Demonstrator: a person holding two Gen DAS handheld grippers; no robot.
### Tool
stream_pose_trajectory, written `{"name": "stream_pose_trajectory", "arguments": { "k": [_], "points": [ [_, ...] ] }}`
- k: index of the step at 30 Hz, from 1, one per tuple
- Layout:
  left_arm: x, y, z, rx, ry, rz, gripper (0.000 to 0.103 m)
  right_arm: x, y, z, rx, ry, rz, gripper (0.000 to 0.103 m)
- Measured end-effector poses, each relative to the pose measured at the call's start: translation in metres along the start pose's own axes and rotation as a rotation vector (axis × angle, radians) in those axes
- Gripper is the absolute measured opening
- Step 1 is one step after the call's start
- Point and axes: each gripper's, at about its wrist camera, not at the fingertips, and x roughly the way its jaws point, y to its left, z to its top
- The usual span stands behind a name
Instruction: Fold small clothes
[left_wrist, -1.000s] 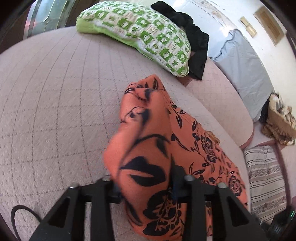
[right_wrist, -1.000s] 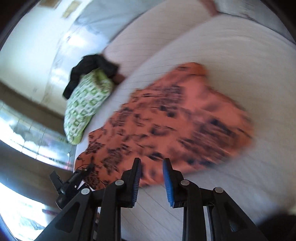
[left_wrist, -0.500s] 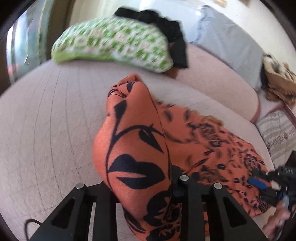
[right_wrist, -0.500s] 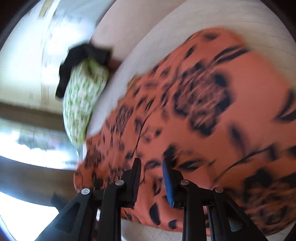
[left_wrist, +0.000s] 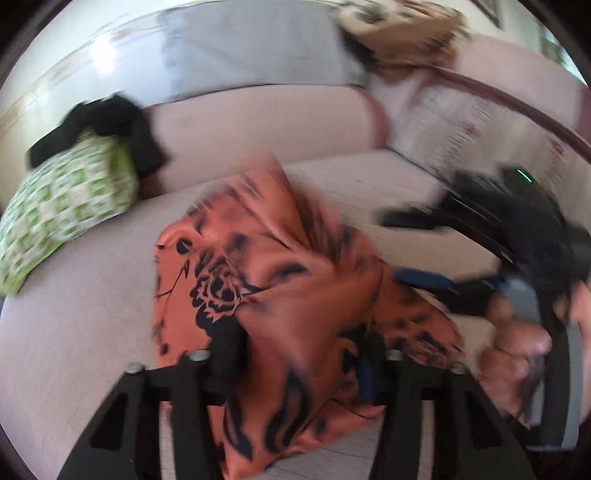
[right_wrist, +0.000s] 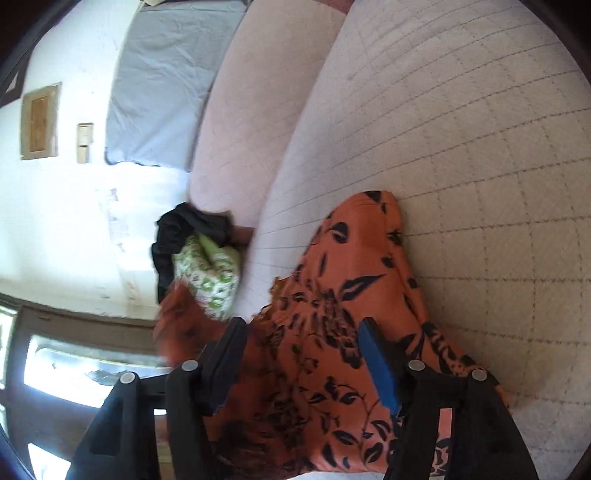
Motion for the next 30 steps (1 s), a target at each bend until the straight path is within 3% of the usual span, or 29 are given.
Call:
{"name": "stream_pose_trajectory", "arguments": {
  "k": [2, 6, 10, 14, 19, 24, 28, 30],
  "points": [
    [-0.007, 0.003, -0.007, -0.006, -0.012, -0.034, 0.066, 0.007, 0.004, 0.002, -0.017, 0.046, 0.023, 0.066],
    [-0.031, 0.052, -0.024, -0.127, -0.073, -0.087, 0.078, 0.022, 0.005, -0.004, -0.015, 0.118, 0.016, 0.066],
    [-0.038, 0.118, -0.044, -0.351, -0.069, -0.049, 0.081, 0.036, 0.003, -0.012, -0.014, 0.143, -0.057, 0.066],
    [-0.018, 0.159, -0.072, -0.456, -0.018, -0.010, 0.081, 0.048, 0.007, -0.019, -0.047, 0.149, -0.131, 0.066],
    [-0.001, 0.164, -0.082, -0.491, 0.029, -0.002, 0.081, 0.058, 0.006, -0.024, -0.076, 0.141, -0.196, 0.066],
    [0.003, 0.150, -0.072, -0.398, 0.008, 0.074, 0.084, 0.071, 0.006, -0.029, -0.111, 0.149, -0.218, 0.066],
    [0.002, 0.149, -0.071, -0.383, 0.009, 0.103, 0.085, 0.084, 0.018, -0.039, -0.209, 0.164, -0.247, 0.067],
    [0.002, 0.149, -0.071, -0.379, 0.009, 0.115, 0.085, 0.091, 0.027, -0.046, -0.256, 0.181, -0.207, 0.062]
  ]
}}
